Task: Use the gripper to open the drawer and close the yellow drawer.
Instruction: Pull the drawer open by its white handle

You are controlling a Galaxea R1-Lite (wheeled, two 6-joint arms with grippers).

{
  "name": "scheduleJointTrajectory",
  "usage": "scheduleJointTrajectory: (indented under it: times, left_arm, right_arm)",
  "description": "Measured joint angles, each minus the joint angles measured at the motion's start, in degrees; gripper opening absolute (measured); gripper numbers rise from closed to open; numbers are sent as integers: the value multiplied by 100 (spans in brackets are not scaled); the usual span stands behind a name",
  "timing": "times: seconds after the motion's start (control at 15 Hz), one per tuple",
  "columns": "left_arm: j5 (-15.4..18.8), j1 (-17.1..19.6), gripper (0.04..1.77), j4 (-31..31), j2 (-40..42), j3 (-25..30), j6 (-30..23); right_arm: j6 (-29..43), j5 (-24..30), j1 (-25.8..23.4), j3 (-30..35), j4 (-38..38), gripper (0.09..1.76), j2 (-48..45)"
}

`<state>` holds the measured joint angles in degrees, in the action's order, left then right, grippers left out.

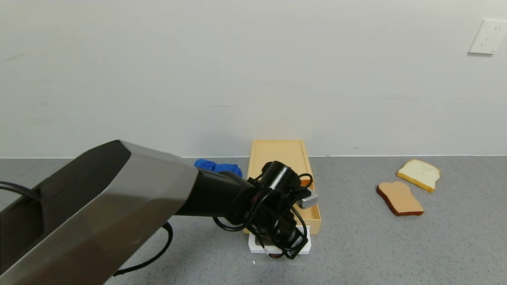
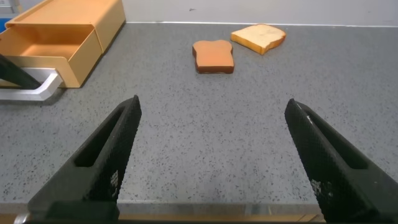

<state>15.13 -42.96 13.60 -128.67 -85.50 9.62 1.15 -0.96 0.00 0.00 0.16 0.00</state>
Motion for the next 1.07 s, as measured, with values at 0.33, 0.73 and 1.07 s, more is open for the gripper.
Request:
scheduleJointTrajectory:
  times: [0.33, 0.73, 1.07]
  left_arm:
    - [-133, -130, 11, -13, 69, 89, -288]
    - [-378, -301, 11, 28, 282, 141, -560]
    - [-455, -310, 11, 106, 880, 191, -688]
  right_arm:
    - [-2, -2, 0, 0, 0, 170, 0]
    - [-2, -2, 0, 0, 2, 170, 0]
    - [-2, 0, 0, 0, 0, 170, 0]
